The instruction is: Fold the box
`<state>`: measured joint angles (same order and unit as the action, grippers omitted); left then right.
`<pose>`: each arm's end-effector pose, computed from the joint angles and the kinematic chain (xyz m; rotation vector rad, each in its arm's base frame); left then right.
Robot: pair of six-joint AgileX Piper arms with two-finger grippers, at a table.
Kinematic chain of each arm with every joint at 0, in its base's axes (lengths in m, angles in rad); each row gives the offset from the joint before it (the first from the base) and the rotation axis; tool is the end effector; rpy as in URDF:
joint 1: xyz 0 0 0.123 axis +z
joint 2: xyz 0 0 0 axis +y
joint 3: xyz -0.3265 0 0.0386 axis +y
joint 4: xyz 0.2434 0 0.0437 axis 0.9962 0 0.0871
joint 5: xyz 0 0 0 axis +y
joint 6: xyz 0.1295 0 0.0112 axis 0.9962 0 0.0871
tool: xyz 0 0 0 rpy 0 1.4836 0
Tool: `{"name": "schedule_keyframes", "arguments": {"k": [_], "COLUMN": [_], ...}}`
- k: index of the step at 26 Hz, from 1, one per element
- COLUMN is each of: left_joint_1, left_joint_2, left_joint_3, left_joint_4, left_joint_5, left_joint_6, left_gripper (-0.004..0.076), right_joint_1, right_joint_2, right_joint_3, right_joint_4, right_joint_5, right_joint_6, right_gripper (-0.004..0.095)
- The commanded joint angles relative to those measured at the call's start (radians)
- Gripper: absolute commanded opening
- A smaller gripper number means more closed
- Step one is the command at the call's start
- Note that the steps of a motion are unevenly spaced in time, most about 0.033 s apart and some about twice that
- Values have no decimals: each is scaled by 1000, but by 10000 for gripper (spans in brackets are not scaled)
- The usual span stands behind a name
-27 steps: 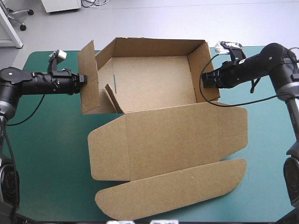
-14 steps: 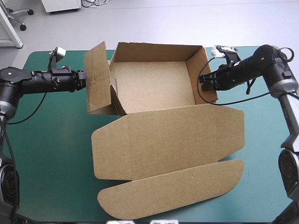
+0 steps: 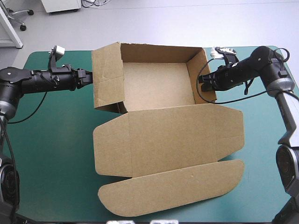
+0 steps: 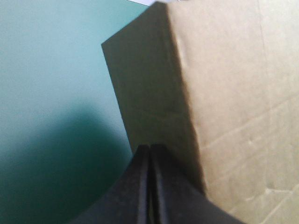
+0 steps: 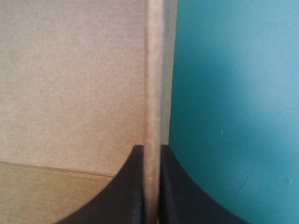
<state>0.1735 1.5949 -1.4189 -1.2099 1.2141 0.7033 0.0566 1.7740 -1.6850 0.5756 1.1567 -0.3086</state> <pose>0.3497 -0.0544 0.4020 0.2405 2.1386 -1.1887 0.3977 0.0874 0.3569 -0.3104 2.5690 0.6903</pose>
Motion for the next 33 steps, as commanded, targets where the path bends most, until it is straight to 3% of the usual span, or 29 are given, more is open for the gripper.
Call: {"name": "schedule_keyframes", "arguments": {"k": [1,15,25,33], "left_joint_1": [-24,-62,-62,-95], "left_joint_2": [-41,-41,-41,-41], "left_joint_3": [-24,-24,-24,-24], "left_joint_4": [-94,-85,-137,-132], "left_joint_5": [75,16,20,15], "left_joint_6": [2,46,26,26], "left_gripper": [-15,-3,386,388], "right_joint_1": [1,1,1,92], "right_joint_2": [-40,-30,-28,-28], "right_joint_3": [-26,-26,-26,-26], "right_joint_4": [54,45,26,-64], "right_joint_5": [-33,-30,-48,-102], "right_joint_6": [10,12,26,86], "right_gripper": [-27,-28,-27,-27]}}
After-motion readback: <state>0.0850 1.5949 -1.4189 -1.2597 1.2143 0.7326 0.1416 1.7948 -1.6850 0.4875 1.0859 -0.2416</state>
